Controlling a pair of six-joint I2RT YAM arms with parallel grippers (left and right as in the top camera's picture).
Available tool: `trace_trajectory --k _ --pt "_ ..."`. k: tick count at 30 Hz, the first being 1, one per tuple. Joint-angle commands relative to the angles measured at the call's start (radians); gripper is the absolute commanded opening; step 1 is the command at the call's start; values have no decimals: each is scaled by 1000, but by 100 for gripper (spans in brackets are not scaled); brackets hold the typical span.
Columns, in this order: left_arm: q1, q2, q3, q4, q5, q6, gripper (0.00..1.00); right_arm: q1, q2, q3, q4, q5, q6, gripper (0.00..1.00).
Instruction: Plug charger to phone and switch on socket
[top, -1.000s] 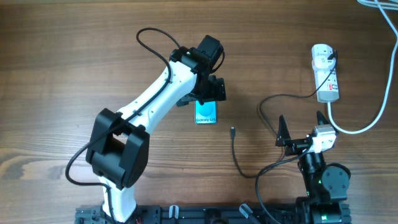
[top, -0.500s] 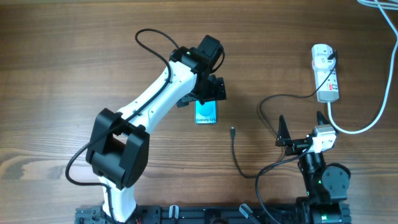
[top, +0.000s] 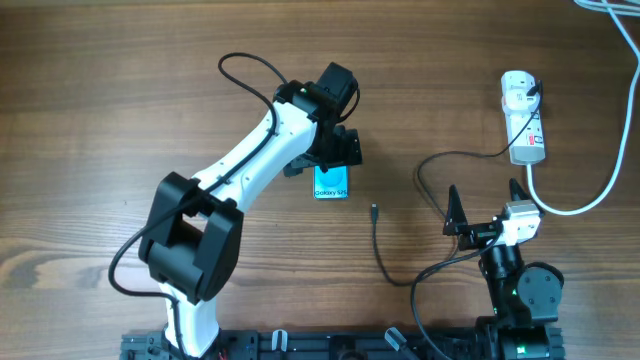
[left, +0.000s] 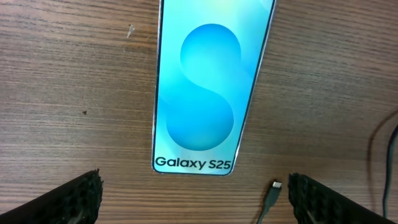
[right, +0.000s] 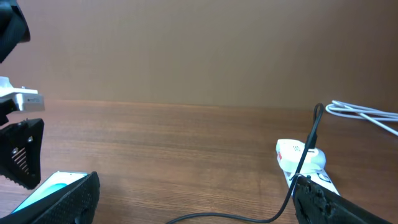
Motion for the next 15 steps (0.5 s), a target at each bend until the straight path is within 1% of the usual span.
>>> trace_trajectory --k 1,15 --pt "-6 34 -10 4 -17 -17 100 -4 -6 -1 3 11 7 100" --pt "-6 57 -10 22 -17 -17 100 -4 -6 -1 3 10 7 100"
